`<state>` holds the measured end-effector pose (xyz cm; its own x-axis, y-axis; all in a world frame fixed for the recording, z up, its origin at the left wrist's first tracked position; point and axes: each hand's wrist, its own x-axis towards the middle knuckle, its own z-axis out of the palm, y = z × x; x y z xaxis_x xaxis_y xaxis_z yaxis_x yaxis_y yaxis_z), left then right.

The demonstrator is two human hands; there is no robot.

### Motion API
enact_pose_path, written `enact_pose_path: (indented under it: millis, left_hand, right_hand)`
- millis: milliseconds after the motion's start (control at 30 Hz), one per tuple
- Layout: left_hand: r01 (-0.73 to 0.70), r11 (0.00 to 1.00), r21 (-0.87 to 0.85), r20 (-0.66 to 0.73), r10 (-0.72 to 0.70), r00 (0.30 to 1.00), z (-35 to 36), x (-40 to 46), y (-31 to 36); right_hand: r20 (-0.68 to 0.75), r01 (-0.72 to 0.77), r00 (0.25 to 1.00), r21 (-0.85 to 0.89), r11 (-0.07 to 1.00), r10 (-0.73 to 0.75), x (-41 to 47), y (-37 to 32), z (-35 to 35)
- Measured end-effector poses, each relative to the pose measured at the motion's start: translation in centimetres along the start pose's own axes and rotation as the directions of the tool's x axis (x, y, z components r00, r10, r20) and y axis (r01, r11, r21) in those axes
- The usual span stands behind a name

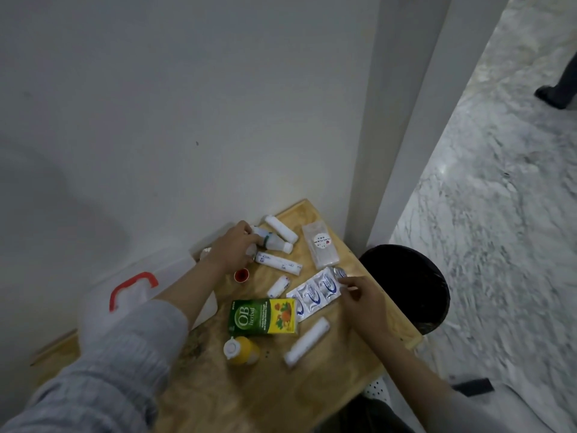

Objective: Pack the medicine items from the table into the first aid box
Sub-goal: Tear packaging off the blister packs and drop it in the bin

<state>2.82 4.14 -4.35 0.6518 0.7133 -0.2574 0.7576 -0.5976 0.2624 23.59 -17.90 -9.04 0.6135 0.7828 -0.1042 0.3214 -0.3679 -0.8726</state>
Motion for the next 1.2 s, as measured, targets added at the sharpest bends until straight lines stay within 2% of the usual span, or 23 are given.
enact_pose_path:
  millis: [367,600,733,867,1033,1200]
  left_hand:
    - [-0.045,0.984,0.17,-0.219,0.082,0.972,-3.8,-0.7,-1.1]
    - [-0.039,0.999,-0.005,-0.419,0.033,0.907,-9.8,-1.4,-0.1]
    - [-0.059,0.976,-0.21,-0.496,-0.054,0.866,-12.1,-0.2,3.6]
    - [-0.116,0.931,-0.346,-0.468,-0.064,0.881,-11.5,2.9,9.6]
    - [-0.137,0.907,-0.399,-0.314,0.006,0.949,-5.9,8.8,18.3]
    - [-0.028,0.914,-0.405,-0.155,-0.039,0.987,1.6,14.0,25.7]
  right_hand:
    - [-0.1,0.064,0.994,0.111,0.992,-0.053,0.4,-2.5,-1.7]
    - [-0.198,0.046,0.98,0.228,0.973,0.0,2.8,-4.8,-4.7]
    - [-0.247,0.012,0.967,0.267,0.964,0.057,4.3,-4.9,-7.3]
    - [-0.323,-0.046,0.937,0.26,0.965,0.131,5.9,-3.3,-10.4]
    - [-0.372,-0.171,0.896,0.215,0.961,0.243,7.8,0.7,-14.5]
    - [-0.334,-0.341,0.868,0.137,0.93,0.367,9.9,5.9,-17.2]
